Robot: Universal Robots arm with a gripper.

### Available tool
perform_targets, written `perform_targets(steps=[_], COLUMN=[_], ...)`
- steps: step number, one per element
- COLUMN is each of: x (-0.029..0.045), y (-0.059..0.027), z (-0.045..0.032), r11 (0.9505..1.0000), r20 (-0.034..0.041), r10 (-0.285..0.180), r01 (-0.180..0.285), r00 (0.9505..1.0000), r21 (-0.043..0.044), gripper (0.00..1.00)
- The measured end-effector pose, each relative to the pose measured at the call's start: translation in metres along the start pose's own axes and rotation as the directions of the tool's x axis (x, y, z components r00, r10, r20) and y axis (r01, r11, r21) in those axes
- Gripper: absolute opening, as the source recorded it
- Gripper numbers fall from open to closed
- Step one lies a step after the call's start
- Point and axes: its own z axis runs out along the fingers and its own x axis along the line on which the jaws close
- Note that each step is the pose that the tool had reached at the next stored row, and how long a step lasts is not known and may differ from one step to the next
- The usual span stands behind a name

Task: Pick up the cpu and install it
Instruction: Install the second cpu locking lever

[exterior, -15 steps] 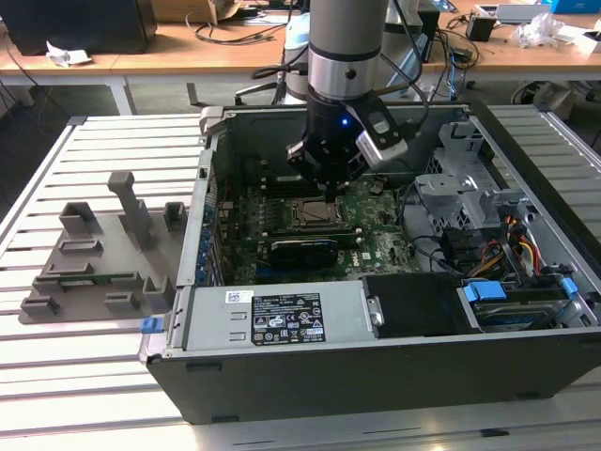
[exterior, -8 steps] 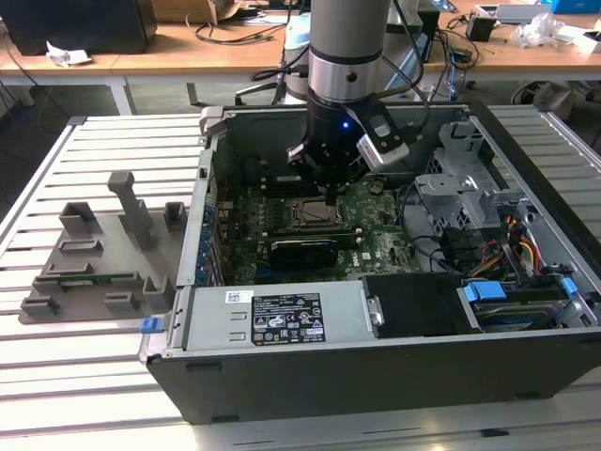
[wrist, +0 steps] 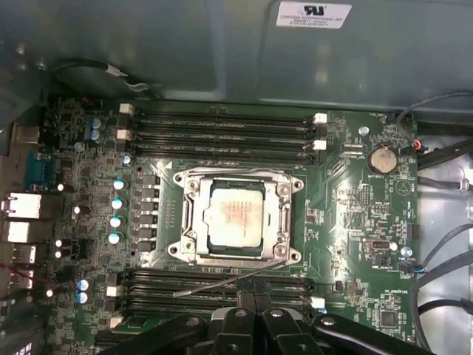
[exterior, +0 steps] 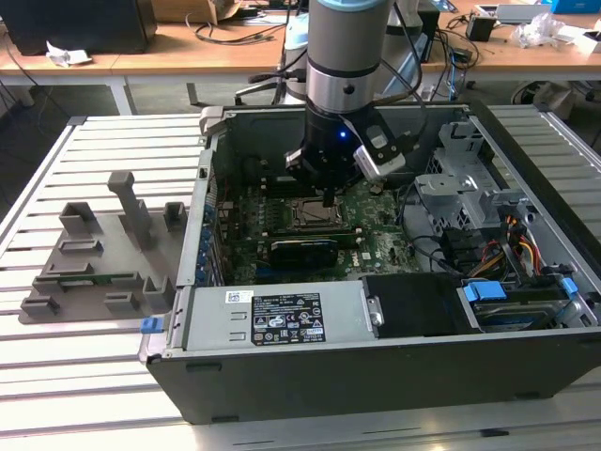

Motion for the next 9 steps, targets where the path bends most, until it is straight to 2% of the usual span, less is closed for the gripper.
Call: perform_targets(steps=[2,9], x=[0.0007,0.0012], y=[-0.0022,-0.0031], z=[0.007,0.0161], r11=[1.0,1.0], r20=[-0.0001,-0.0002], r10=[0.0,0.0], r01=[0.0,0.0], r00=[1.0,1.0], r21=[0.0001,0.0009], gripper=[0.11,0.11])
